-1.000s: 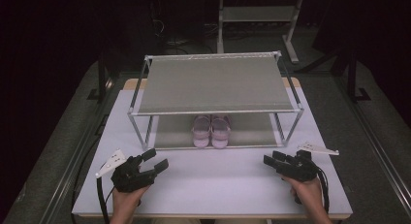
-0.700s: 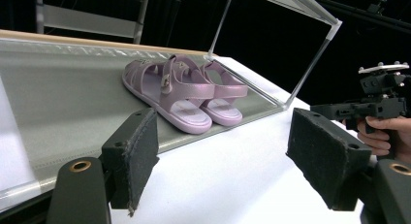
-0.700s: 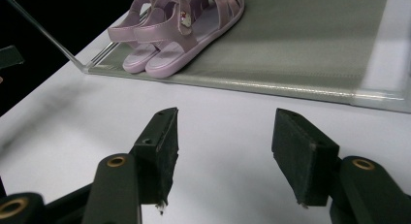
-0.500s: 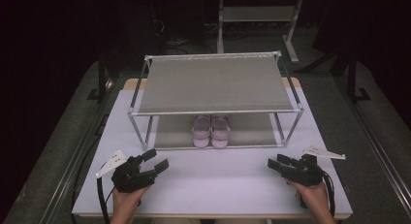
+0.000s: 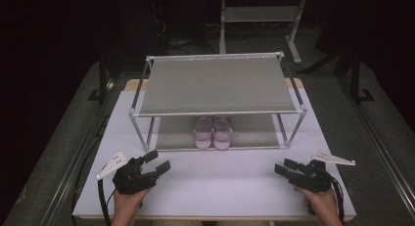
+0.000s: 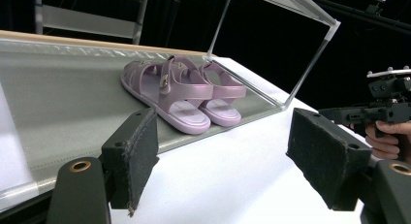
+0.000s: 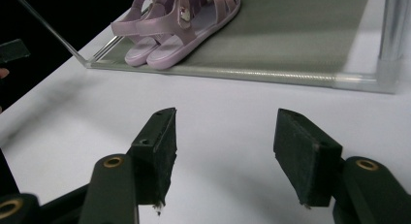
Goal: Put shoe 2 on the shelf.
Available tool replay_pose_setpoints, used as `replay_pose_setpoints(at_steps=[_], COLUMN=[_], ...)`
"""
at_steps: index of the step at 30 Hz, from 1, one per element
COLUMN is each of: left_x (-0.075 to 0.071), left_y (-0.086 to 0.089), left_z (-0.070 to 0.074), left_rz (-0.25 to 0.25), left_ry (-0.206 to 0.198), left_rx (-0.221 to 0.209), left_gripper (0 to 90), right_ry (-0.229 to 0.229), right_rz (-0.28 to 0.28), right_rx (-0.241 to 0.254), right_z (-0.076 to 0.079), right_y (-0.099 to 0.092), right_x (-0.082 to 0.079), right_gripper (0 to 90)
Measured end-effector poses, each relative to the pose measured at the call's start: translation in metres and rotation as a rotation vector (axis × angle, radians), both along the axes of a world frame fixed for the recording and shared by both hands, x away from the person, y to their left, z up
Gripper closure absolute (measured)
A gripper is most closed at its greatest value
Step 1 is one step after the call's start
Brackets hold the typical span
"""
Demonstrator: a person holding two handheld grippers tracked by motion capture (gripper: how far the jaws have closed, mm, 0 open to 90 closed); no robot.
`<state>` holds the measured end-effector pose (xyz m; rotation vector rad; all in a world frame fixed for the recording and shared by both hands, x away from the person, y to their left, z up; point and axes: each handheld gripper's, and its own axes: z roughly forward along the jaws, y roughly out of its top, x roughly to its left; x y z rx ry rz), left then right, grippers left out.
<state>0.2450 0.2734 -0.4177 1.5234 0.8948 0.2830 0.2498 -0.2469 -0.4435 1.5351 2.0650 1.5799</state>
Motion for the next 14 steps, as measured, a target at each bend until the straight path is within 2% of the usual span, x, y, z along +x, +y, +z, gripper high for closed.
replay_pose_setpoints(at_steps=[11, 14], left_x=[0.001, 0.002], left_y=[-0.002, -0.003], left_z=[0.0, -0.001], left_rz=[-0.007, -0.008], left_ry=[-0.001, 0.0], left_rx=[0.008, 0.008], left_gripper=[26.3, 26.3], right_ry=[-0.018, -0.028], right_rz=[-0.016, -0.005], right_rx=[0.019, 0.017], right_z=[-0.004, -0.006], right_y=[-0.007, -0.007], right_x=[-0.015, -0.016], right_gripper=[37.9, 37.5])
